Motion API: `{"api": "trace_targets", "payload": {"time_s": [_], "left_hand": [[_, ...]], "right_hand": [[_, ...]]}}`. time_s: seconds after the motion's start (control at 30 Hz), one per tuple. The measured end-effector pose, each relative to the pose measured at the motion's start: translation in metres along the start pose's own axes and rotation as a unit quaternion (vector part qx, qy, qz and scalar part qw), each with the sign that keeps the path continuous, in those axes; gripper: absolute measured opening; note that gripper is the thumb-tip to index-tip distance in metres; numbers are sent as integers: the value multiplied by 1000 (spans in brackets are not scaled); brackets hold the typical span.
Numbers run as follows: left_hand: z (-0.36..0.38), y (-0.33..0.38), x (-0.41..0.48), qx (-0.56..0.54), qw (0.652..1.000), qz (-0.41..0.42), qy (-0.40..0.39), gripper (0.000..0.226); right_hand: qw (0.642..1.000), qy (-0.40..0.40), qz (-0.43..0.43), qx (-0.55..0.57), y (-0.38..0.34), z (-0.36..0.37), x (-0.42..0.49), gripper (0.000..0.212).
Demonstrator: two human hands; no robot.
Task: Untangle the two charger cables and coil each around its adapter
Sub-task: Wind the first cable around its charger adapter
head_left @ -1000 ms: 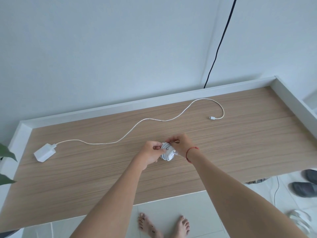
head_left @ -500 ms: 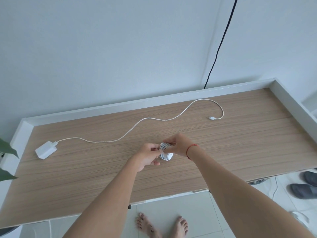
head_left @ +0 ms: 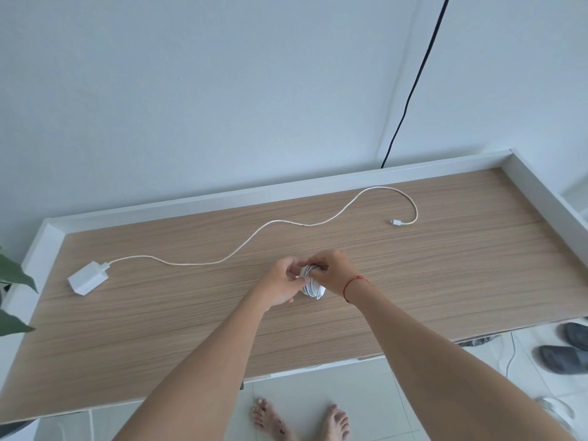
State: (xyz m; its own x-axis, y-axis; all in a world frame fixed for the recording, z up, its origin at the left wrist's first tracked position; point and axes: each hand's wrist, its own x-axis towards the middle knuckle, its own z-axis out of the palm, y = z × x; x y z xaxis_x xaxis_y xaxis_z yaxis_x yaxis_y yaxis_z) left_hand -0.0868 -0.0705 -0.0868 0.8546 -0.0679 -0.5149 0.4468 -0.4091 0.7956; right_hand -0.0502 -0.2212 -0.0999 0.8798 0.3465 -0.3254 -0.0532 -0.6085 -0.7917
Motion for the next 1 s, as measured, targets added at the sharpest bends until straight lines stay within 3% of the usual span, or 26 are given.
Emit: {"api": "trace_targets", "payload": {"time_s": [0.37,0.63,1.0], "left_hand": [[-10,0,6,63,998,17,-8,32],[-10,-3,7,36,999,-16,-17,34],[-5,-5,9,6,999,-31,-32,51]], "right_hand": [[1000,-24,-19,-3,-4,-11,-10,42],[999,-20,-23,-11,-5,-7,-18,41],[997,-75,-14,-30,-1,-10,-15,46]]}}
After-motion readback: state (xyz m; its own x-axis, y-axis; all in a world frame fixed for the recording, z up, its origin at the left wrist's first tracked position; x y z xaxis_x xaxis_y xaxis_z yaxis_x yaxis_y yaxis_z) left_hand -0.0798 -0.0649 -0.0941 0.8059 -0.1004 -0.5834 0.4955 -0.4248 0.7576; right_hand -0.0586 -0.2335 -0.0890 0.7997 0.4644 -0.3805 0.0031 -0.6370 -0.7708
